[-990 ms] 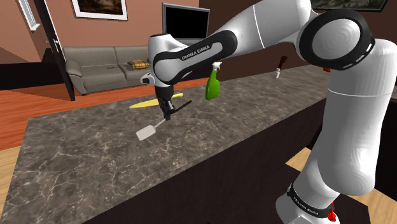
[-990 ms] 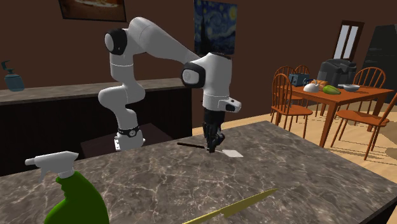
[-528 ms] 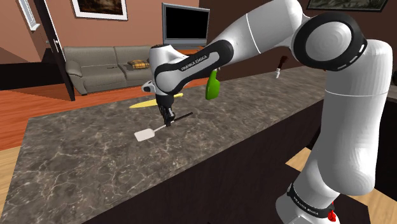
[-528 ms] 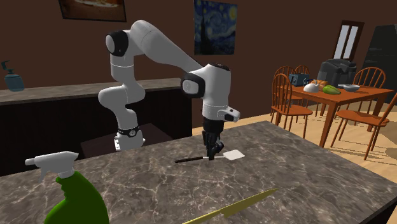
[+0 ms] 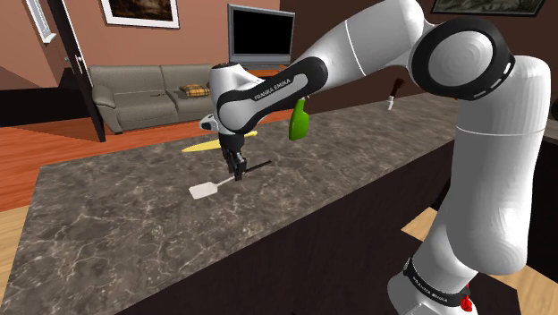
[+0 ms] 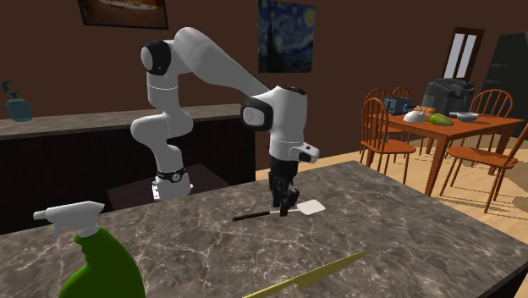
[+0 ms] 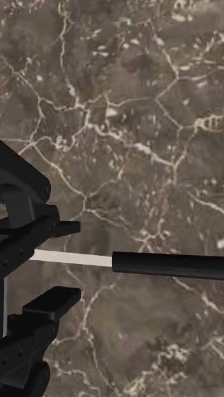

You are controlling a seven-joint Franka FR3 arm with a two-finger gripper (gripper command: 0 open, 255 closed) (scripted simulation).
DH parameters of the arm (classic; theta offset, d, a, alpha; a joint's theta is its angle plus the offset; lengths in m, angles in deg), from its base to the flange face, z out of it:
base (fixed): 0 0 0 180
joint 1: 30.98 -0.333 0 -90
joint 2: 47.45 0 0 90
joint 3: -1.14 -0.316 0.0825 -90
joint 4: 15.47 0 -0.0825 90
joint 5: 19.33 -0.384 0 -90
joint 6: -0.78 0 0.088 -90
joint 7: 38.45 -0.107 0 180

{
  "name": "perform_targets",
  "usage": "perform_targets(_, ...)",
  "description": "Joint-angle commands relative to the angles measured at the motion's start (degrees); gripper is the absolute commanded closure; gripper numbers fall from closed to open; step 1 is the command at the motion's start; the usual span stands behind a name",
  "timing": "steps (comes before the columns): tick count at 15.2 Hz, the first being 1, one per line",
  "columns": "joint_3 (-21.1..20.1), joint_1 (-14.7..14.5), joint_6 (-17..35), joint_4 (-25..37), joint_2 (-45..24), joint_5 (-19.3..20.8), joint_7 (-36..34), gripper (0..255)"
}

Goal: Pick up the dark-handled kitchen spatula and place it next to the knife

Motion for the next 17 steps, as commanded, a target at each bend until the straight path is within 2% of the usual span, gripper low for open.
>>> perform_targets(1, 0.0, 0.0, 0.0, 0.0, 0.0, 0.0, 0.0, 0)
perform_targets(5, 0.0, 0.0, 0.0, 0.0, 0.0, 0.0, 0.0, 0)
perform_targets(9, -0.36, -0.09, -6.45, 3.86, 2.64, -0.78, 0.51, 0)
perform_targets(17, -0.36, -0.09, -6.45, 3.86, 2.64, -0.78, 0.51, 0)
